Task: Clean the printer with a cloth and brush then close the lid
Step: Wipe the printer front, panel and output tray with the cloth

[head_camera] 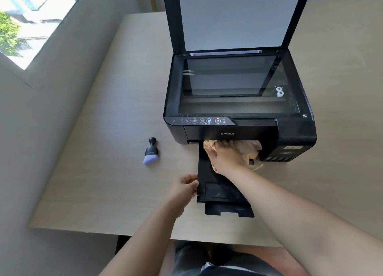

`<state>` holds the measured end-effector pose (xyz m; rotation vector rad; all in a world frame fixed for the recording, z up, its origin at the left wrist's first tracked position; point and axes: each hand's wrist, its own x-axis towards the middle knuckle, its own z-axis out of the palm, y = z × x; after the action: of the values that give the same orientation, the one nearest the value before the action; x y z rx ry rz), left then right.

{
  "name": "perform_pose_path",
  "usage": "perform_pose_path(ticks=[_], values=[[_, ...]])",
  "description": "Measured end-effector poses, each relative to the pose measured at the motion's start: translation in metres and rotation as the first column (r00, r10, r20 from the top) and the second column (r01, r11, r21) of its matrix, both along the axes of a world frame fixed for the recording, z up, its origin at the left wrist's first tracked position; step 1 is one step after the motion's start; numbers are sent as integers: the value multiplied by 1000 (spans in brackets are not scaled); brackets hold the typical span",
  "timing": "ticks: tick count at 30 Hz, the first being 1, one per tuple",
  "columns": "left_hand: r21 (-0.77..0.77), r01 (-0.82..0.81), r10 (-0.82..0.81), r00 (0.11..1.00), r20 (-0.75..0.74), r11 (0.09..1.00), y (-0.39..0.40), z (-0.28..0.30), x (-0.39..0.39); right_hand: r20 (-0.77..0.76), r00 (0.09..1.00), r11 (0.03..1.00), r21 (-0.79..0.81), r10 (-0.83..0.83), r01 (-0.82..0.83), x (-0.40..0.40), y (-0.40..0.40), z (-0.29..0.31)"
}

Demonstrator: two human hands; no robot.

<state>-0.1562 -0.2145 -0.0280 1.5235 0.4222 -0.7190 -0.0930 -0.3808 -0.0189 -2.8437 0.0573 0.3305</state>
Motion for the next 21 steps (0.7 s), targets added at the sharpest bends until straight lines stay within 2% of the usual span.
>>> perform_pose_path(ticks=[5, 8, 11, 13, 15, 17, 19, 21], values=[[10, -1, 1, 1000, 10, 1000, -1, 0, -1, 17, 962, 958, 92, 272, -273, 3, 24, -2], [18, -1, 0, 1000, 17, 1000, -1, -1, -1, -24, 891, 871, 223, 454, -438, -16, 6, 6], [27, 15, -15, 1000, 19, 1000, -1, -1, -2, -42, 820, 799, 257, 571, -544, -36, -19, 2], [25, 15, -15, 1000, 16, 1000, -1, 0, -2, -53, 879, 866, 211, 474, -454, -29, -37, -4], [26, 12, -13, 1000, 17, 1000, -1, 0, -1, 8, 968, 964, 88, 250, -249, -12, -42, -9], [25, 11, -11, 1000, 18, 1000, -1, 0, -2, 40, 997, 998, -21, 64, -63, 2, -32, -9], [26, -2, 1, 1000, 16, 1000, 0, -1, -2, 45, 999, 999, -33, 27, -26, 8, -11, -8], [8, -11, 10, 1000, 22, 1000, 0, -3, -1, 90, 988, 992, 17, 124, -126, 9, 8, -5]])
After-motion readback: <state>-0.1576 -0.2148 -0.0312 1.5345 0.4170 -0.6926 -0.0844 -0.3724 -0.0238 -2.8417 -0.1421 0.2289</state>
